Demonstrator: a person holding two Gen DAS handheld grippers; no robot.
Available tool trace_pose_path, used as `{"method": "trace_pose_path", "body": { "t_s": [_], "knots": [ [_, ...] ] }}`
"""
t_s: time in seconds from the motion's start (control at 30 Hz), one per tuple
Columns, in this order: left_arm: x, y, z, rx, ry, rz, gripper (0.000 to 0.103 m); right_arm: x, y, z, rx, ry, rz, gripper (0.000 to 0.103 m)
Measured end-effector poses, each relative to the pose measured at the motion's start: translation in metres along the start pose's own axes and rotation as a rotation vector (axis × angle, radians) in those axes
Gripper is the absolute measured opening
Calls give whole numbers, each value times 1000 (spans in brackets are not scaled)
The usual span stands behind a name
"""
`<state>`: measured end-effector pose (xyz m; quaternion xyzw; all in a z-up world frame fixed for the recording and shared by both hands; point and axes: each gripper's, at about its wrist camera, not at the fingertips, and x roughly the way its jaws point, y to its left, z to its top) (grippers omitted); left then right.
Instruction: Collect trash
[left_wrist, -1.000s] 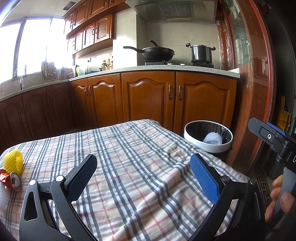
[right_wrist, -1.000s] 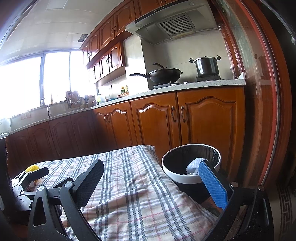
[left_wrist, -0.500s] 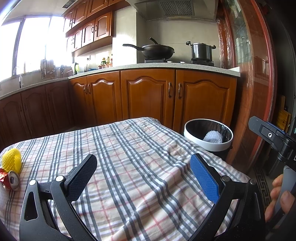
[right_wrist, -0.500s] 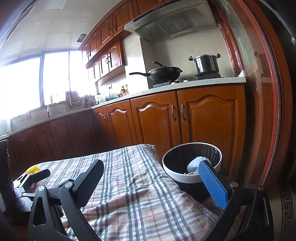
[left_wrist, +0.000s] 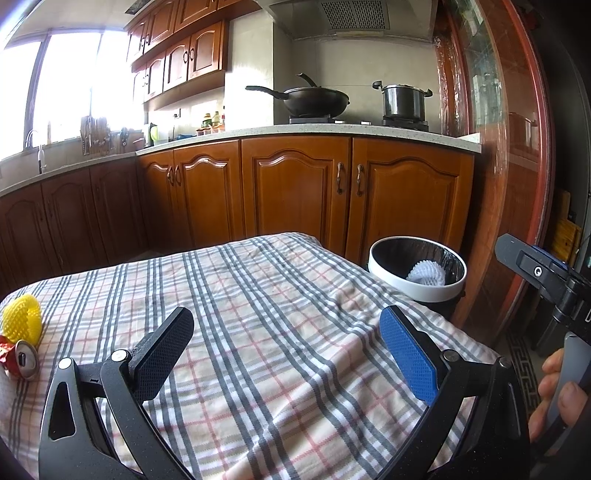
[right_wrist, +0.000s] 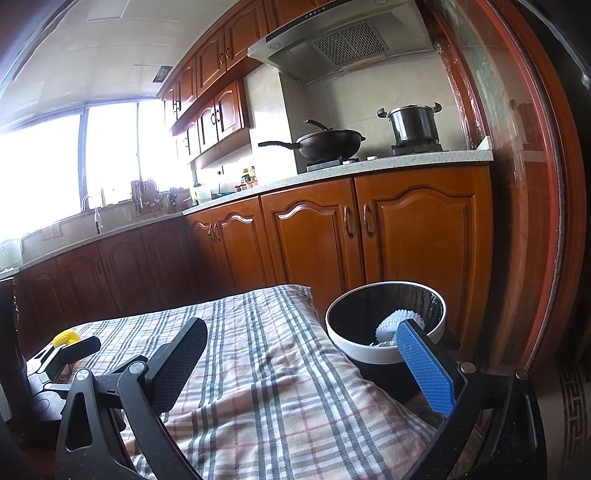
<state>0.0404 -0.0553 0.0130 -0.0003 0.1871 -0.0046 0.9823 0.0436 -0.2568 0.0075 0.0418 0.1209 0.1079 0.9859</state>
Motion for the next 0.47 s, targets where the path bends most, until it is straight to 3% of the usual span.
{"method": "trace_pose_path", "body": {
  "t_s": [0.47],
  "knots": [
    [2,2,4,-15,17,-1,103,8,1,1,2,28,3,103]
  ]
}}
